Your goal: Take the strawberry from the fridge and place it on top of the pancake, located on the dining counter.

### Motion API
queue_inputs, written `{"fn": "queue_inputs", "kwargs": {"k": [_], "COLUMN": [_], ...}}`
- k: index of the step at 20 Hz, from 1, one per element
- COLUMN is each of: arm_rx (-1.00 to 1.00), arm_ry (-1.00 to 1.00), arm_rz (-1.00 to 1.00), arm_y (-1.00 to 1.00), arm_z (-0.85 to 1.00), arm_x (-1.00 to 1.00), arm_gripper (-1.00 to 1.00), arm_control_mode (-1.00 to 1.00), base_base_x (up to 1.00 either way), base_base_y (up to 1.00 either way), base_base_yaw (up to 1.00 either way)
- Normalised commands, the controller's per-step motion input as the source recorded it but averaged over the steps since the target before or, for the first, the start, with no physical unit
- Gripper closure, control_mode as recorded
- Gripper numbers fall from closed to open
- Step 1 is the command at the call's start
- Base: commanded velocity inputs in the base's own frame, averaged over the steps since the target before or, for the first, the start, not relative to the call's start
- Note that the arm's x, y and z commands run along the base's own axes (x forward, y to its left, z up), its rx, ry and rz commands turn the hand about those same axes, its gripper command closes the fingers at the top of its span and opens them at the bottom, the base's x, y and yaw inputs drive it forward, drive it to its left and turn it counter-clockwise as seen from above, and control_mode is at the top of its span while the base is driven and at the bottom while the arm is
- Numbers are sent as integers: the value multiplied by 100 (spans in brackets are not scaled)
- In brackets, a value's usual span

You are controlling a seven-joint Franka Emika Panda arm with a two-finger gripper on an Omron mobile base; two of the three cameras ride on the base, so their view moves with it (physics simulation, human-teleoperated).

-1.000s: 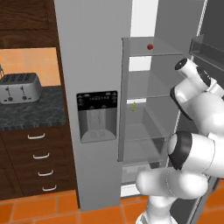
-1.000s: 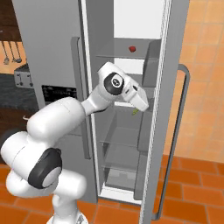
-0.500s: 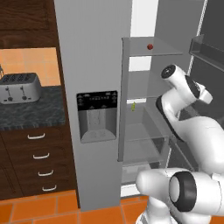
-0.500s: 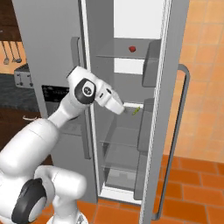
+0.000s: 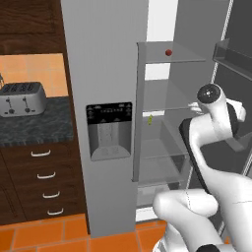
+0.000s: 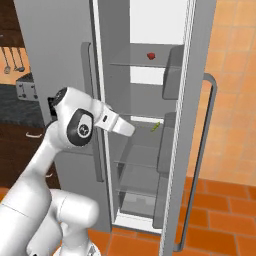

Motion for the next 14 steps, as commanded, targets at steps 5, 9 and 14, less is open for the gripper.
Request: {"fn": "queue_inputs", "kwargs": {"k": [5,9,14], "arm_rx": [5,18,19], "arm_ry": [12,7,3], "arm_rz": [31,30,26], "arm_y": [67,58,51], "arm_z": [14,0,-1], "arm_x": [-40,-16,3], "arm_gripper": [-100,-100,-100], "arm_control_mode": [-100,-100,-100], "base_base_x": [0,0,0], "base_base_y": [0,0,0], "base_base_yaw": [0,0,0]}}
